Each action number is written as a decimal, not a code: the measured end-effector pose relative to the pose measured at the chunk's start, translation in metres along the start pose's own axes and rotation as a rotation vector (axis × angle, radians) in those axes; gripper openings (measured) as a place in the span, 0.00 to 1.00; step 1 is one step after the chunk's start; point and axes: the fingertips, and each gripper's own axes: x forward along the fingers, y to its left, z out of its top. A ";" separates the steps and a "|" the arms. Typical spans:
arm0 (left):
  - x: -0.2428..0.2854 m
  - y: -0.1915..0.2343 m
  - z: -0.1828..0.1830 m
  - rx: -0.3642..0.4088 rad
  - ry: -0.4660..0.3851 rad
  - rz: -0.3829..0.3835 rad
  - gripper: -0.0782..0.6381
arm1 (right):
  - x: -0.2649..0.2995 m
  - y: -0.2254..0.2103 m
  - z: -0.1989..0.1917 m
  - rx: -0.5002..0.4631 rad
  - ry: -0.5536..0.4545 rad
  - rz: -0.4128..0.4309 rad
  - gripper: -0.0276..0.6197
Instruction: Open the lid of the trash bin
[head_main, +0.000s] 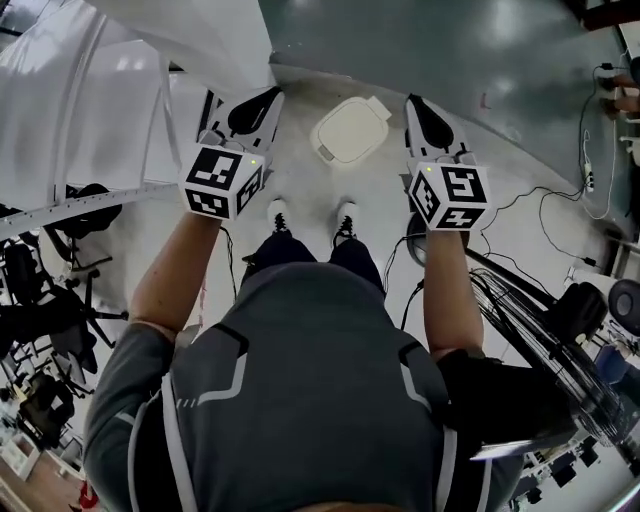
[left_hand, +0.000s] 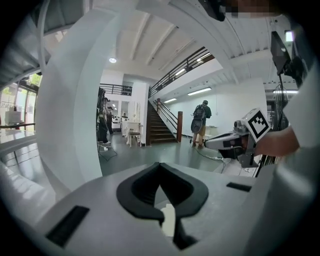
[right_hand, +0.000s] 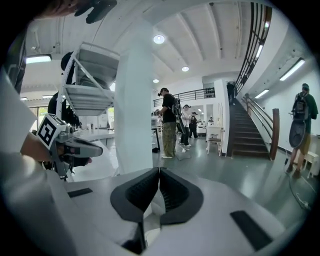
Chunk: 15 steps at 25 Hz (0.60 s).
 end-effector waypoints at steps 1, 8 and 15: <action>0.005 0.001 -0.008 0.006 0.013 -0.005 0.12 | 0.007 0.000 -0.010 -0.001 0.018 0.003 0.09; 0.040 -0.002 -0.078 0.072 0.124 -0.069 0.12 | 0.046 0.009 -0.091 0.017 0.130 0.018 0.09; 0.077 -0.011 -0.154 0.299 0.218 -0.120 0.12 | 0.082 0.024 -0.180 0.017 0.242 0.048 0.09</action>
